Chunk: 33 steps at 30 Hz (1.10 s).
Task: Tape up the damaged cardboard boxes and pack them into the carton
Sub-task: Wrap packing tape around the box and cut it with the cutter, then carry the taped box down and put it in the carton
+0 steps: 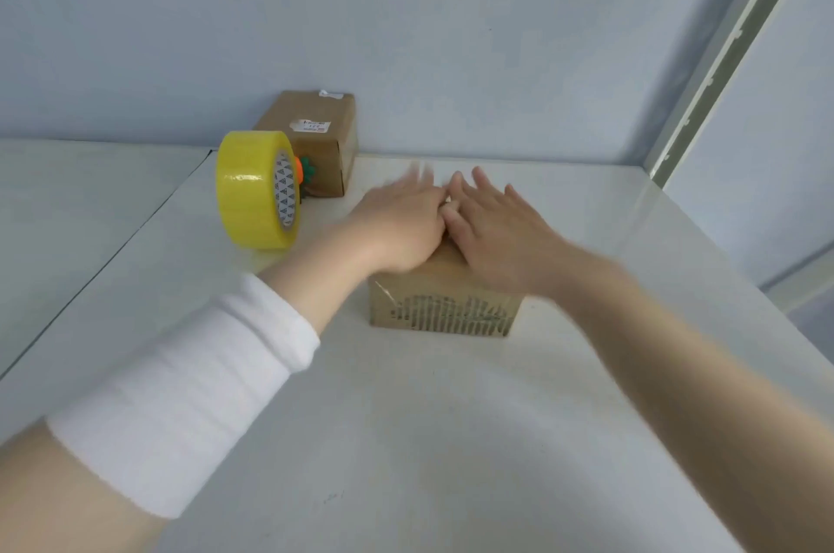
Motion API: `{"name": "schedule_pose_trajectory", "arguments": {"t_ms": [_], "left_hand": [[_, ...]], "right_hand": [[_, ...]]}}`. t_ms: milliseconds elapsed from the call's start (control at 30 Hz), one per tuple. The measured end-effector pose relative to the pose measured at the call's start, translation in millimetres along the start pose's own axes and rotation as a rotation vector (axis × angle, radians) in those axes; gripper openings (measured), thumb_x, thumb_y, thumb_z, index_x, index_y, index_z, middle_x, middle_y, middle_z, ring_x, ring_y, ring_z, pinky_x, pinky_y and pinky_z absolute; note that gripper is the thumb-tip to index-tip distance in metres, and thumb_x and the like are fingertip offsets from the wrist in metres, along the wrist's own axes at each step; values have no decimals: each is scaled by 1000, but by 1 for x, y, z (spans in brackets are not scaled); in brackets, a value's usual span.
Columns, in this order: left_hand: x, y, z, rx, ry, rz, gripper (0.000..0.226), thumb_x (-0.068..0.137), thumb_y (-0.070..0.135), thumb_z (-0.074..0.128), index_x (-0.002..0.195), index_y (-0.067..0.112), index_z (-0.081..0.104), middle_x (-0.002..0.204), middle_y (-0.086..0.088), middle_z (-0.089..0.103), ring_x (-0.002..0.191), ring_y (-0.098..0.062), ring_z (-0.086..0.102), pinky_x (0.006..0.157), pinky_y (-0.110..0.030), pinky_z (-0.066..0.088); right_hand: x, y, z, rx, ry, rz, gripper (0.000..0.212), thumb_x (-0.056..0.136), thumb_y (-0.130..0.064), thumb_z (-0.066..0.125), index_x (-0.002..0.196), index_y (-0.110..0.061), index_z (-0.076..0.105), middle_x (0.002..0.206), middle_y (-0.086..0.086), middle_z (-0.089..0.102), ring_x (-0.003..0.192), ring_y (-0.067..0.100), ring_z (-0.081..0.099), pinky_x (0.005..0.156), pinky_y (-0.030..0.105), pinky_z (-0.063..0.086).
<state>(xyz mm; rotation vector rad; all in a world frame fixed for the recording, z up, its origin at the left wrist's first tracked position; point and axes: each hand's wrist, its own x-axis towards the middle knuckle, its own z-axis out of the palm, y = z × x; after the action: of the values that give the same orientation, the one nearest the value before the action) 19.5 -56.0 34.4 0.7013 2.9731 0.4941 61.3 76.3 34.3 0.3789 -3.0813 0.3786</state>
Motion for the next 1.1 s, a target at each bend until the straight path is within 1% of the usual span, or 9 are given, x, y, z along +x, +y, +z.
{"name": "schedule_pose_trajectory", "arguments": {"t_ms": [100,200,333,400,500,600,800,933,1100], "left_hand": [[0,-4,9,17,-77,-47,48,102,30,15,150,28,11,159,2,8,146,-16,7,116,-39,10],[-3,-1,7,-20,-14,-19,43,102,31,20,141,23,36,149,-1,36,134,-19,32,108,-39,29],[-11,-9,11,-439,252,-114,49,99,38,37,145,23,31,151,5,32,138,-14,30,107,-27,23],[-24,-23,14,-717,251,-254,65,93,51,45,148,25,23,154,8,26,139,-12,27,108,-26,18],[-48,-36,29,-1137,44,-312,60,71,67,57,121,33,62,132,7,58,117,-8,57,105,-37,36],[-61,-33,44,-1283,-39,-179,33,74,60,50,95,46,72,112,13,69,104,-2,64,91,-31,41],[-82,-4,38,-1292,-74,-18,37,74,61,50,100,44,71,116,13,67,107,1,61,93,-31,40],[-99,23,32,-1315,-77,88,54,79,58,53,123,28,59,123,12,63,118,-4,55,104,-32,36],[-126,55,43,-1307,-210,237,44,80,48,52,116,26,63,111,11,69,105,-3,62,87,-27,41]], "right_hand": [[-1,4,14,-25,14,21,55,101,-36,11,150,-12,3,159,-3,3,145,11,-5,117,31,-3],[-1,6,12,35,40,-14,54,101,-36,14,150,-13,8,158,-4,9,145,10,-3,115,29,-3],[-11,14,13,700,261,107,56,99,-30,39,149,-20,17,157,-8,13,144,9,-3,112,24,2],[-19,23,11,1052,242,305,64,94,-36,50,149,-24,18,155,-8,20,143,11,16,113,27,15],[-31,33,23,1347,28,352,57,91,-37,55,142,-19,37,142,0,47,121,11,50,107,29,35],[-39,30,36,1415,-21,322,65,90,-42,53,146,-23,27,138,-6,50,123,11,50,111,33,33],[-86,16,25,1433,236,325,55,90,-34,55,140,-24,35,129,-1,58,108,11,60,92,28,46],[-136,8,12,1427,475,365,45,87,-39,57,128,-21,49,109,-4,63,94,8,60,78,28,45],[-218,1,16,1431,544,488,65,70,-53,63,119,-10,59,109,3,62,103,19,59,93,37,42]]}}
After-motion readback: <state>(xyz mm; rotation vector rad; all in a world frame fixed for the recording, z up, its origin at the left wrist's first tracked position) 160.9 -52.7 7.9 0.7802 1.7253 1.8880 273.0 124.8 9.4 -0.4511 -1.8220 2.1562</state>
